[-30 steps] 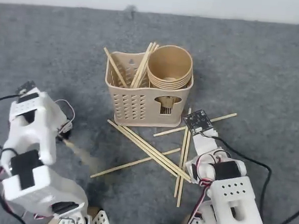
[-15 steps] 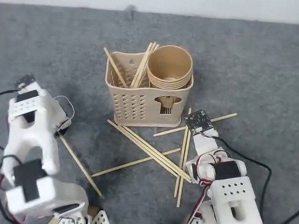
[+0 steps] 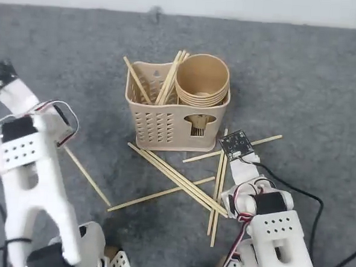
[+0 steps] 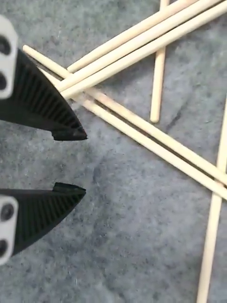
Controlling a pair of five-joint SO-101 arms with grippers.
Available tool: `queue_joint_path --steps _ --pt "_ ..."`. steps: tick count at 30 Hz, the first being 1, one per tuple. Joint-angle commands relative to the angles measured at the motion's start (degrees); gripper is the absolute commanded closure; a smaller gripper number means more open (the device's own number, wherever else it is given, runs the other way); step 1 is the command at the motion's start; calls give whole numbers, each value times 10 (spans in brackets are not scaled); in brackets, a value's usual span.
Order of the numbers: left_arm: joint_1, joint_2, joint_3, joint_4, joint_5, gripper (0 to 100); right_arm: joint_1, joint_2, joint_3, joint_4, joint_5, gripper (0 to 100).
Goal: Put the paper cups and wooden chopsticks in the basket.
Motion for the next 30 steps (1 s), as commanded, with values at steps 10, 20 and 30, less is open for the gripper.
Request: queue_joint_path --steps 10,20,30 --pt "-30 -141 164 -287 -97 987 7 -10 14 -31 7 837" --pt "-43 -372 234 -295 -96 987 3 -10 16 -34 7 837" --pt "-21 -617 233 -295 -99 987 7 -10 17 -32 6 837"
